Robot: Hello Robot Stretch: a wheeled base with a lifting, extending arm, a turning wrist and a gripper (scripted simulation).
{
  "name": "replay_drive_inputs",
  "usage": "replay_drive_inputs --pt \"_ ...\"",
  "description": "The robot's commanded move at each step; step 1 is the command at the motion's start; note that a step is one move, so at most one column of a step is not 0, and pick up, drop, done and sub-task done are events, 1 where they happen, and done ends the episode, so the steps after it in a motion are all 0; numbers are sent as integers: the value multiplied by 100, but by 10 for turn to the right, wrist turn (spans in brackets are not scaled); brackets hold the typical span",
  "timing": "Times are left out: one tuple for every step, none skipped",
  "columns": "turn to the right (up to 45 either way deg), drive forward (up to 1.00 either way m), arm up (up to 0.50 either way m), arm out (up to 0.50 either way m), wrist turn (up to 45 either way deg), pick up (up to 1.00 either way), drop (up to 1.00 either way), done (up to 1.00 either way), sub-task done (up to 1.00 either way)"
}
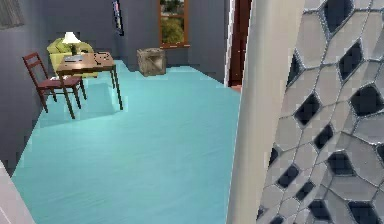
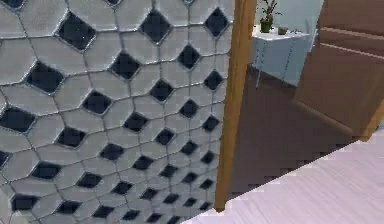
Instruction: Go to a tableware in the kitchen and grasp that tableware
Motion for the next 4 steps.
replay_drive_inputs --pt "0 5 0 0 0 0 0 0 0" --pt "-210 0 0 0 0 0 0 0 0" --pt "0 15 0 0 0 0 0 0 0" --pt "-30 0 0 0 0 0 0 0 0"
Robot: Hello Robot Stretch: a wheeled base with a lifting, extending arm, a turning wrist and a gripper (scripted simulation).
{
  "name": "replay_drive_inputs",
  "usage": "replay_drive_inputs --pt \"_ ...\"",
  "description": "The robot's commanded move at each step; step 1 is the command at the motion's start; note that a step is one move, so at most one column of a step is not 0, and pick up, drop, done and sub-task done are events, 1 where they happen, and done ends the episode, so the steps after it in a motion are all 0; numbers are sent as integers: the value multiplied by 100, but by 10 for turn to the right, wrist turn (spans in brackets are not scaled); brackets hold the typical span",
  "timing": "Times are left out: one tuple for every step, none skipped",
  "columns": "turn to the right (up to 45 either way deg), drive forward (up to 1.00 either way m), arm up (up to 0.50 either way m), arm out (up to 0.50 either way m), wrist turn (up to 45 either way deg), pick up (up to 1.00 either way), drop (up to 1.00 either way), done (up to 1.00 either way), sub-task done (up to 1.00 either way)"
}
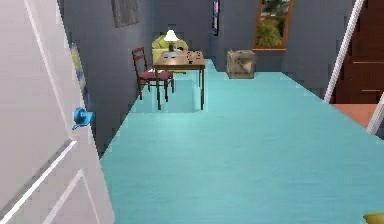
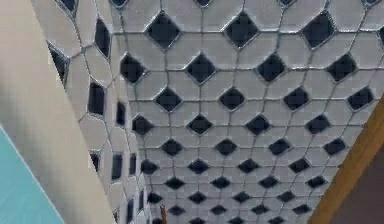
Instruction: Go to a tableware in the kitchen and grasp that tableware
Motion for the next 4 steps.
replay_drive_inputs --pt "0 30 0 0 0 0 0 0 0" --pt "360 0 0 0 0 0 0 0 0" --pt "0 100 0 0 0 0 0 0 0" --pt "0 80 0 0 0 0 0 0 0"
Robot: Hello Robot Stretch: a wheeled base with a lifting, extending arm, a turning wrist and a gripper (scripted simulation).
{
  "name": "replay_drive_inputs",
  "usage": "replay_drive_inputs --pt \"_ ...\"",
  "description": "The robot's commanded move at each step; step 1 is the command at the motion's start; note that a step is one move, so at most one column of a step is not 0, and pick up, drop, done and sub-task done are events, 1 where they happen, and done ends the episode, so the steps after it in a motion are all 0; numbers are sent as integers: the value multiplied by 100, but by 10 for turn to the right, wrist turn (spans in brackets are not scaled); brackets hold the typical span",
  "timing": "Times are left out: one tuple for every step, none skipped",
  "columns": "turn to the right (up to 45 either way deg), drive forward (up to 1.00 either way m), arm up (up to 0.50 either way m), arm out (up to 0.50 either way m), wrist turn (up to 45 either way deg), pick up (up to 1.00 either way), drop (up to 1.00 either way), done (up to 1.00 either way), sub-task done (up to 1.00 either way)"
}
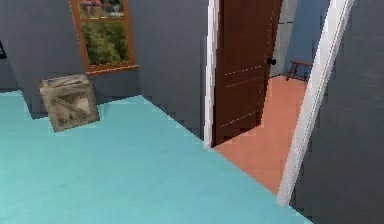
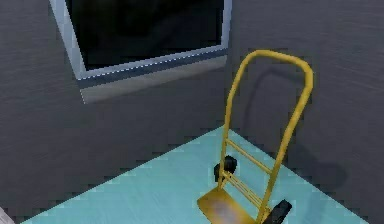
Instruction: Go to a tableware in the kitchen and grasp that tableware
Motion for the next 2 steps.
replay_drive_inputs --pt "90 0 0 0 0 0 0 0 0" --pt "0 100 0 0 0 0 0 0 0"
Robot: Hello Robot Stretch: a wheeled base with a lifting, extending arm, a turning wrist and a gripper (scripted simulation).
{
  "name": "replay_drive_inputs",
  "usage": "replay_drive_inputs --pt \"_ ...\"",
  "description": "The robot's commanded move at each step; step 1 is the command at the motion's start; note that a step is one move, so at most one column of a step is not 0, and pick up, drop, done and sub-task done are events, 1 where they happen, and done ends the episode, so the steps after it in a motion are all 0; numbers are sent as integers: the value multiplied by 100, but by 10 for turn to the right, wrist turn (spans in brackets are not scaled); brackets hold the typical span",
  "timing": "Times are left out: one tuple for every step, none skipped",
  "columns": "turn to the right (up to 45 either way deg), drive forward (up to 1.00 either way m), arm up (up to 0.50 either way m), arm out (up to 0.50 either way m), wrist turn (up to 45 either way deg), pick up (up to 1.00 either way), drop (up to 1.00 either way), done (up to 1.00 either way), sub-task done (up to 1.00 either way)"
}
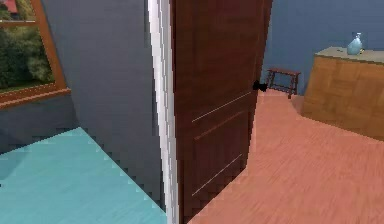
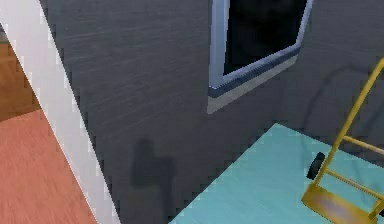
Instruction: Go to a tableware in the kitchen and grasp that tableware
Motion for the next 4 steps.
replay_drive_inputs --pt "120 0 0 0 0 0 0 0 0" --pt "0 15 0 0 0 0 0 0 0" --pt "240 0 0 0 0 0 0 0 0" --pt "0 15 0 0 0 0 0 0 0"
